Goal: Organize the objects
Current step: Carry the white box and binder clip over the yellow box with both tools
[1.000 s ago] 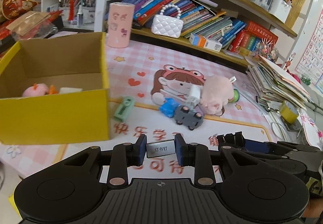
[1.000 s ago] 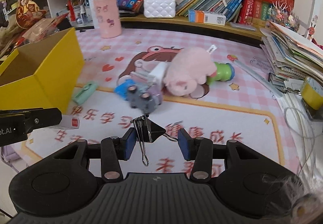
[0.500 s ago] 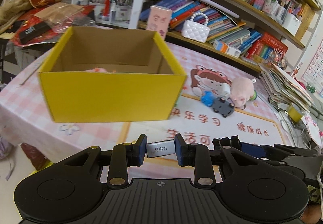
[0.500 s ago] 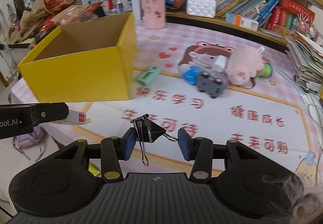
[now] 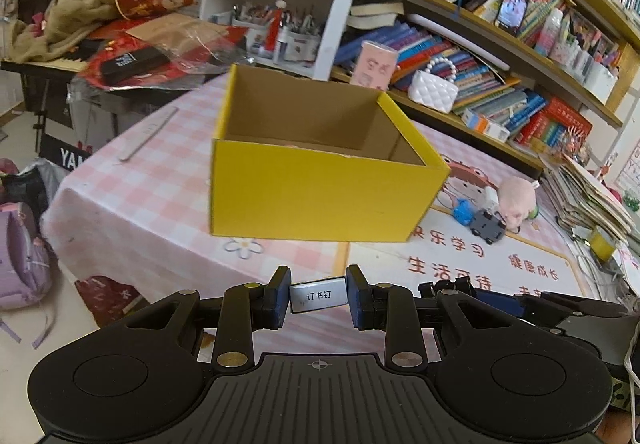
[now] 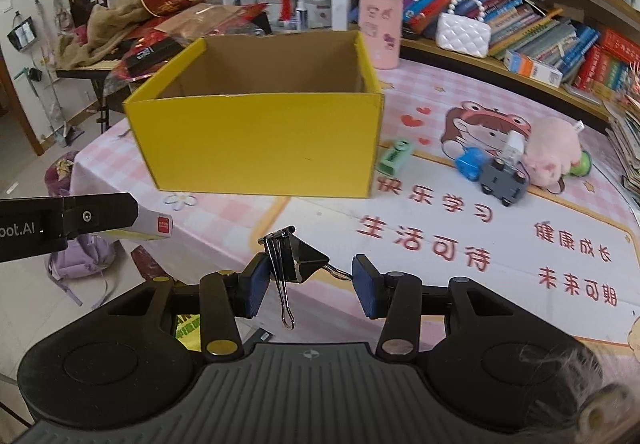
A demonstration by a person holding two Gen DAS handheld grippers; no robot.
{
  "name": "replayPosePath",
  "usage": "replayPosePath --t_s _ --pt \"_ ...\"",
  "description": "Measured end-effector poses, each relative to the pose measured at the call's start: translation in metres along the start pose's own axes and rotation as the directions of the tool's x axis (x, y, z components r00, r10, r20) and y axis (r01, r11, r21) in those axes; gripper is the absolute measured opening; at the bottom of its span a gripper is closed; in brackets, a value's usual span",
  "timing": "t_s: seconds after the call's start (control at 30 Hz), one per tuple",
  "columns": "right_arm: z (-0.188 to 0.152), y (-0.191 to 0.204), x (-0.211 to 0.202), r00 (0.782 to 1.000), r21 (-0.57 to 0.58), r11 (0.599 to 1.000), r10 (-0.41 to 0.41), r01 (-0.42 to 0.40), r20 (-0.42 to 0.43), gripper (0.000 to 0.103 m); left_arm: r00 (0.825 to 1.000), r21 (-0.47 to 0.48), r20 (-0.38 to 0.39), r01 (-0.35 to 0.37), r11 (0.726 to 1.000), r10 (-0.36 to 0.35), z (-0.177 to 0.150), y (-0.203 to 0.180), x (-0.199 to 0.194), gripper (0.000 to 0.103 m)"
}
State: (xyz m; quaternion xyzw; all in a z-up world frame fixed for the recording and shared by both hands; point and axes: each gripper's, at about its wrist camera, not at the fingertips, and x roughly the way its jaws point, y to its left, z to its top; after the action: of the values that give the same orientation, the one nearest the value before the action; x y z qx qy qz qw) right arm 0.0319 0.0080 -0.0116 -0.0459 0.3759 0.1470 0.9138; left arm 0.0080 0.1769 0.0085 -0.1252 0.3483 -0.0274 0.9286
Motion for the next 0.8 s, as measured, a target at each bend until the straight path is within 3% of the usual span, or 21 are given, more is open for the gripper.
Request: replayPosePath --t_s 0.27,0.57,0.8 --pt "0.003 0.021 -0.003 1.000 -0.017 1.000 -0.001 0.001 0.011 0.043 1.000 -0.007 0.024 0.003 1.000 -0.003 0.003 0.017 -0.011 0.028" --pt "0.008 0.019 -0.005 0.999 -0.002 1.000 -0.019 0.019 0.026 0.043 0.998 -0.001 0.058 0.021 1.000 -0.021 0.012 0.021 -0.016 0.028" --pt "0.042 0.007 -0.007 0.992 0.041 0.999 -0.029 0.024 0.126 0.043 0.989 0.024 0.142 0.032 0.999 -0.035 0.049 0.014 -0.013 0.028"
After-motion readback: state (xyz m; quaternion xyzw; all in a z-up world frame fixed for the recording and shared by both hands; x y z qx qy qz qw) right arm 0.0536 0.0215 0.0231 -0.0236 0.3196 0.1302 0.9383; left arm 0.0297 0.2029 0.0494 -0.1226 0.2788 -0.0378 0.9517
